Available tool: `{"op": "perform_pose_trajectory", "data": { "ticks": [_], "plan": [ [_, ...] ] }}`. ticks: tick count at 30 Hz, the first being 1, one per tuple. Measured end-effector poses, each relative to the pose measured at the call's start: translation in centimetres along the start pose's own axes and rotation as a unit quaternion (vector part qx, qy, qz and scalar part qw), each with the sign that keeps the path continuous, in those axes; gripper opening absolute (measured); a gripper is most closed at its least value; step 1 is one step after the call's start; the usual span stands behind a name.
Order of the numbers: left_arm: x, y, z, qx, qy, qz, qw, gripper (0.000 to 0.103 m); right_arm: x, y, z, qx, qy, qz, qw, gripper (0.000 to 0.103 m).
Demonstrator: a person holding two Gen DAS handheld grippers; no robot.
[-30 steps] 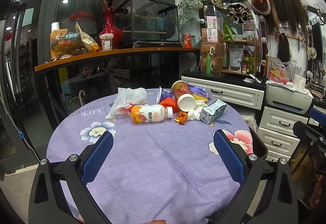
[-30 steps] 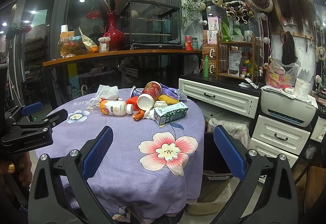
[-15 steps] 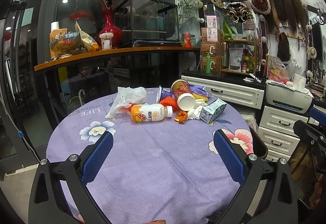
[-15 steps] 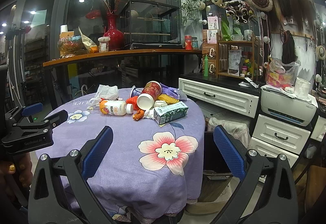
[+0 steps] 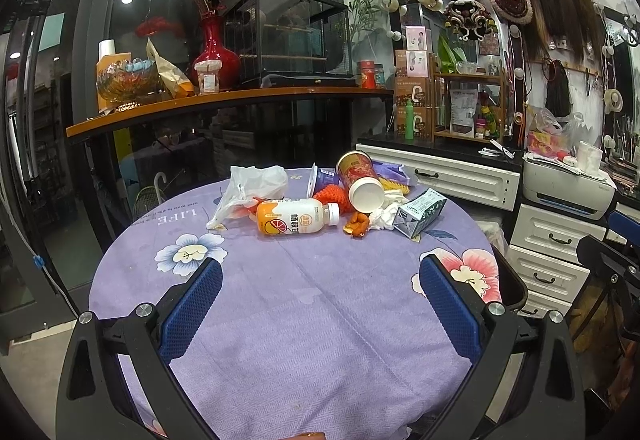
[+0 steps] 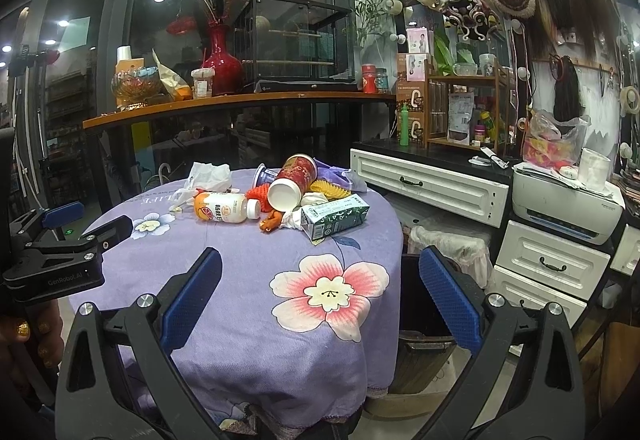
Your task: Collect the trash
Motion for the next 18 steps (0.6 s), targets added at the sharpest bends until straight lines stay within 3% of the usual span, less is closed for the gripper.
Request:
{"op": "perform_pose_trajectory", "data": {
  "ticks": [7, 18],
  "plan": [
    [-0.8, 0.0, -1.2, -0.003, 0.018, -0.008, 0.9998, 0.098, -0.4, -0.5, -0.9, -0.003, 0.018, -0.008, 1.000, 0.098],
    [-3.7, -1.2, -5.5, -0.042, 0.108, -0.045, 0.9922, 0.098, -3.0, -4.1, -6.4, 0.011, 0.122, -0.047, 0.991, 0.098]
  ]
}}
Point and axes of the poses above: each gripper's, at about its wrist camera, not at the fingertips, and z roughly against the way its jaws point, y to its left, x to its top, the point moved 3 cm from there along -z, roughly the way its jaws point, and after that the axes turned 14 degrees about x, right-handed, at the moved point
